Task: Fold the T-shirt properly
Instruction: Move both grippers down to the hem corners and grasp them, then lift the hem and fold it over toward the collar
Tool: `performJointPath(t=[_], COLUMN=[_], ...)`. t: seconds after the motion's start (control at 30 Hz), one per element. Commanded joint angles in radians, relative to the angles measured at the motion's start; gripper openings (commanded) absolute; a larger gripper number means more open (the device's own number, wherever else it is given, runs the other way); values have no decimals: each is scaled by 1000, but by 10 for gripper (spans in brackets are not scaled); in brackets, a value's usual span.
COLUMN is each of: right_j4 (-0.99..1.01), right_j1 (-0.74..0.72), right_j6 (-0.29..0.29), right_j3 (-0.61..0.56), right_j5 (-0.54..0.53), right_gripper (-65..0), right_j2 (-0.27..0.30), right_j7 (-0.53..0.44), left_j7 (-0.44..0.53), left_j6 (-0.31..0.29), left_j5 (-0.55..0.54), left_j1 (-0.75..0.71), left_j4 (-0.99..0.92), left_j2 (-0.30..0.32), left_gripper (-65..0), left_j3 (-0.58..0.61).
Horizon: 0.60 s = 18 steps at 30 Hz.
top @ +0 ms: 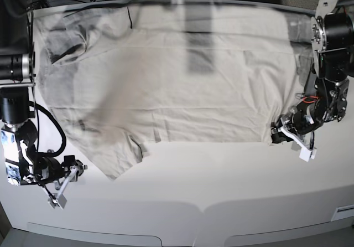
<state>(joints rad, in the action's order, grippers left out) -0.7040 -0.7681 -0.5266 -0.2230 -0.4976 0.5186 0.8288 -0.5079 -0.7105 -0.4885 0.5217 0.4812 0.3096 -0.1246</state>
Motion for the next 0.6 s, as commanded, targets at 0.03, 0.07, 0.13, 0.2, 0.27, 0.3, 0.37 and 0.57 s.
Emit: performJointPath(t=[0.03, 0.07, 0.13, 0.2, 0.27, 0.3, 0.37, 0.57], right_j4=[94, 145, 230, 280, 314, 325, 343, 375], right_j1=[-67, -81, -101, -105, -105, -105, -105, -82], right_j6=[-42, -53, -77, -105, -114, -114, -114, -114], right_j3=[6, 6, 6, 6, 6, 6, 6, 6], right_j5=[24, 49, 103, 142, 168, 187, 224, 288], right_gripper=[-413, -413, -412, -412, -413, -413, -413, -413], right_j2=[7, 5, 5, 5, 4, 4, 4, -31], right_j7=[-13, -23, -62, -114, -161, -187, -231, -262], left_j7=[-36, -32, -21, -12, -5, -5, -2, 5], left_j6=[12, 12, 12, 12, 12, 12, 12, 12], left_j5=[35, 35, 35, 35, 35, 35, 35, 35], left_j1=[11, 11, 10, 11, 11, 11, 11, 11], left_j4=[3, 3, 3, 3, 3, 3, 3, 3], left_j2=[6, 7, 7, 6, 6, 6, 6, 6], left_gripper=[-650, -650, -650, -650, -650, -650, -650, -650], left_j3=[2, 2, 2, 2, 2, 2, 2, 2])
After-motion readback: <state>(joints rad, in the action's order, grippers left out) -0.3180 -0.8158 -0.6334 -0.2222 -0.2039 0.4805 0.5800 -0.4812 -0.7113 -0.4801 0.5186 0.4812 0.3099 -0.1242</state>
